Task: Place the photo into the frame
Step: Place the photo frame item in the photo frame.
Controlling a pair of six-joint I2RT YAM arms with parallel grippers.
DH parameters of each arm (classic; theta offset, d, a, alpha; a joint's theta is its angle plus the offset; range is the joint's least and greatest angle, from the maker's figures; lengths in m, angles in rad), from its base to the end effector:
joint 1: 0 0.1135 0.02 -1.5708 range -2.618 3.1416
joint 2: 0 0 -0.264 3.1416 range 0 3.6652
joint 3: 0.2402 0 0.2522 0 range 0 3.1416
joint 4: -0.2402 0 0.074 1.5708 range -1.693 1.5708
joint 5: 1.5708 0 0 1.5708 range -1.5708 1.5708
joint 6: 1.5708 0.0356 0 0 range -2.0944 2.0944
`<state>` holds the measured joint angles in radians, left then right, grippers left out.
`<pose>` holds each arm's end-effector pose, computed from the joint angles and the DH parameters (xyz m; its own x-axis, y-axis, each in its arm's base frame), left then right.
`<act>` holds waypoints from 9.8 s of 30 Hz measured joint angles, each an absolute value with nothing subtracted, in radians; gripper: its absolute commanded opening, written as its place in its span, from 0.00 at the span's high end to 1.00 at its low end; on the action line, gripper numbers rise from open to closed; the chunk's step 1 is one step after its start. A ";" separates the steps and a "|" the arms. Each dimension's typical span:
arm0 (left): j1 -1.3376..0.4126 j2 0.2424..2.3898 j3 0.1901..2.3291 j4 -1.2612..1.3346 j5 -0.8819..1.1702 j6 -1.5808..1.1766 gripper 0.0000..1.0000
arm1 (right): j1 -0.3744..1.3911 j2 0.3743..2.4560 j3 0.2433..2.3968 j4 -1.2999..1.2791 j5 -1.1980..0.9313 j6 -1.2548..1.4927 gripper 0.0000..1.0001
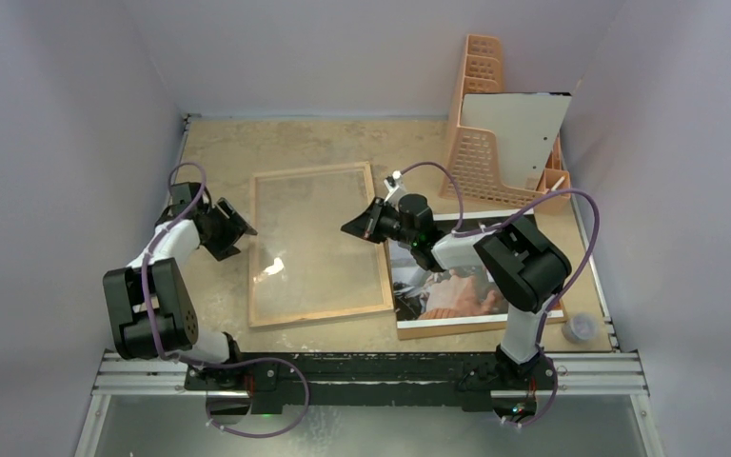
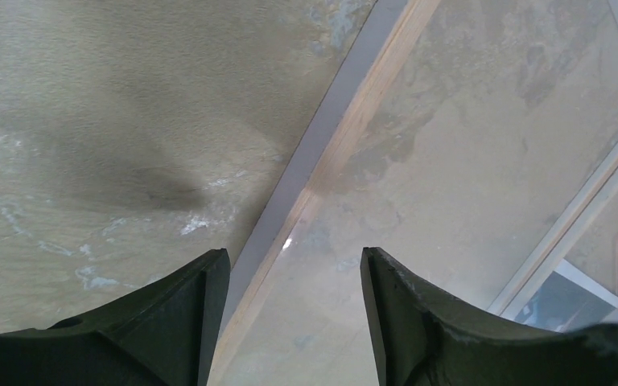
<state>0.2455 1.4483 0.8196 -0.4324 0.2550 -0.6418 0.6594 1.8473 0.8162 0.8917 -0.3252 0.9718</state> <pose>0.2680 0.0579 0.1853 -0.6089 -0.7497 -0.2590 -0.5996 0.6488 -0.4685 0.2903 0.2394 0.1732 -0.7479 0.4105 -0.5217 -0.3776 0.3833 0.8429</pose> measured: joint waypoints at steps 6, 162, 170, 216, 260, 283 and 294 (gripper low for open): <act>0.245 1.488 0.813 -0.402 0.300 -0.639 0.38 | 0.654 1.847 0.811 0.868 -0.326 0.983 1.00; 0.174 1.575 0.845 -0.443 0.179 -0.590 0.59 | 0.679 1.663 1.080 0.060 0.025 0.766 0.43; 0.174 1.574 0.847 -0.451 0.186 -0.590 0.51 | 0.716 1.664 1.096 0.038 0.075 0.731 0.42; 0.121 1.994 1.349 -0.314 0.160 -0.596 0.35 | 0.619 2.387 1.917 0.044 0.009 0.645 0.41; 0.031 1.612 1.139 -0.609 0.011 -0.536 0.28 | 0.620 1.717 1.262 -0.014 0.063 0.546 0.23; 0.031 1.422 0.770 -0.669 -0.007 -0.636 0.53 | 0.725 1.551 0.921 0.046 -0.081 0.659 0.27; 0.031 1.444 0.771 -0.667 -0.041 -0.635 0.55 | 0.711 1.552 0.920 -0.025 0.093 0.726 0.30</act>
